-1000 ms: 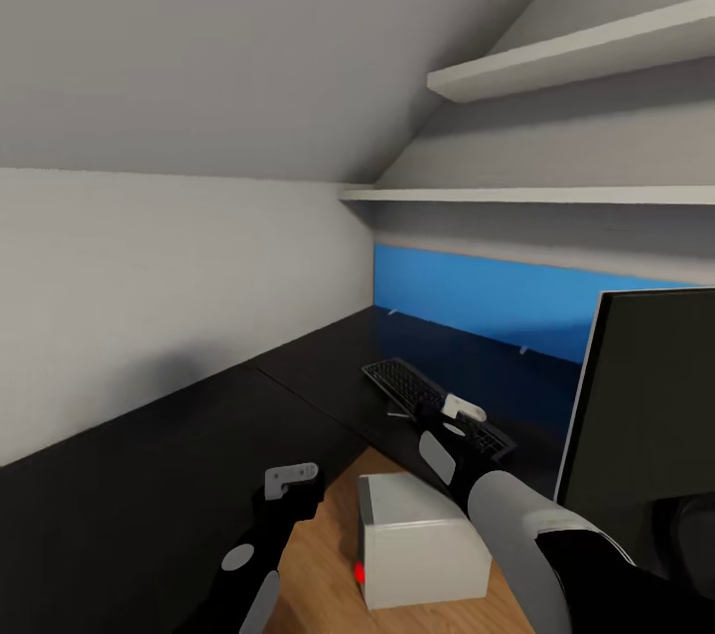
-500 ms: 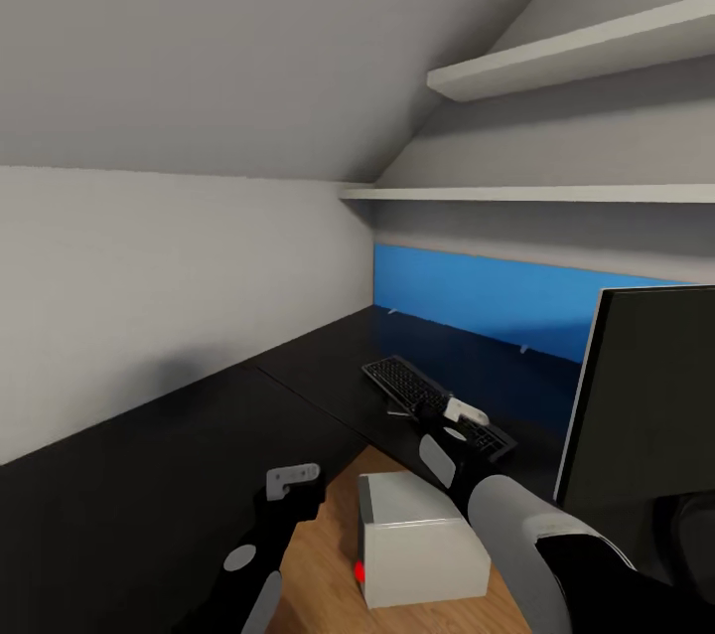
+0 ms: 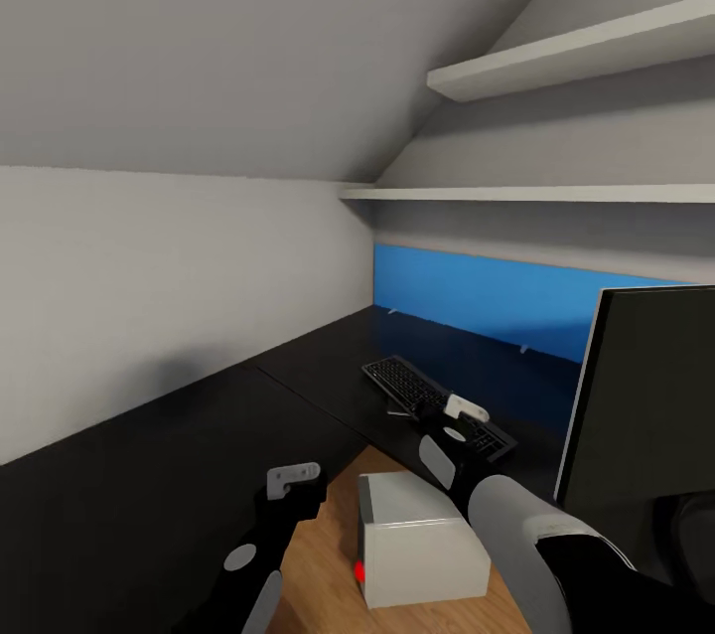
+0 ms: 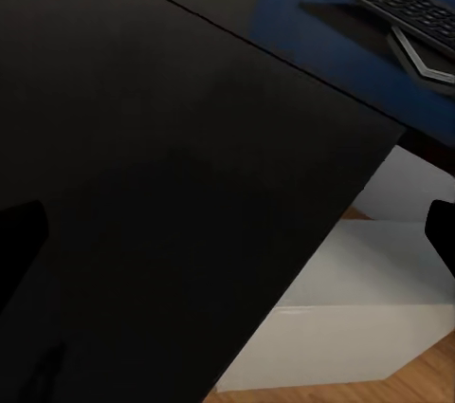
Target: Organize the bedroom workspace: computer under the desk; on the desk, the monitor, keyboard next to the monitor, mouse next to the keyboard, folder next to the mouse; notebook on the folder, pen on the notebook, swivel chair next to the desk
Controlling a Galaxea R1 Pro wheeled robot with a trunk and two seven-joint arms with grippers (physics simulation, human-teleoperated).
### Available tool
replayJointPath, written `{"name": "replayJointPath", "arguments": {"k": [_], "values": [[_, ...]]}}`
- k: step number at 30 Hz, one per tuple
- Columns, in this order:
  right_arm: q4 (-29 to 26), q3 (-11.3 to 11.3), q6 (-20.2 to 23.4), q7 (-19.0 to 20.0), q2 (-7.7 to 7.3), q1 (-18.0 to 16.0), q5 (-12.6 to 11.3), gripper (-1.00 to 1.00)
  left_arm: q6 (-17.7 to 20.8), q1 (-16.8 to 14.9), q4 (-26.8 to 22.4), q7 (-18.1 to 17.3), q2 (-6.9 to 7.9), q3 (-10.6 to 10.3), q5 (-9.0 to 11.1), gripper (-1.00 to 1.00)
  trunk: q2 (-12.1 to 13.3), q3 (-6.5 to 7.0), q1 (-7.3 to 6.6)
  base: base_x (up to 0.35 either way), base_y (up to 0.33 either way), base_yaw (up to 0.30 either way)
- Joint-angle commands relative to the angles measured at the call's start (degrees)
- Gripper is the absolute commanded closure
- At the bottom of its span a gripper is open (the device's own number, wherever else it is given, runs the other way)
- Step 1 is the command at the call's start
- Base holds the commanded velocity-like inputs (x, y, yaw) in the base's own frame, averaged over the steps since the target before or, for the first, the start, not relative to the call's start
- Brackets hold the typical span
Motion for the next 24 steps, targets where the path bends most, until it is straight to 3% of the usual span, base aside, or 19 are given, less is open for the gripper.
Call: {"name": "replayJointPath", "arguments": {"k": [1, 19, 24], "values": [[0.0, 0.1, -0.7, -0.1, 0.01, 0.0, -0.5, -1.00, 0.2, 0.0, -0.1, 0.4, 0.02, -0.1, 0.5, -1.00, 0.0, -0.07, 0.00, 0.000, 0.000, 0.000], [0.1, 0.1, -2.1, -0.2, 0.01, 0.0, -0.5, -1.00, 0.2, 0.0, 0.0, 0.4, 0.10, -0.1, 0.6, -1.00, 0.0, -0.07, 0.00, 0.009, -0.018, 0.000], [0.2, 0.1, -2.1, -0.2, 0.01, 0.0, -0.5, -1.00, 0.2, 0.0, 0.0, 0.4, 0.10, -0.1, 0.6, -1.00, 0.0, -0.07, 0.00, 0.000, 0.000, -0.167]]}}
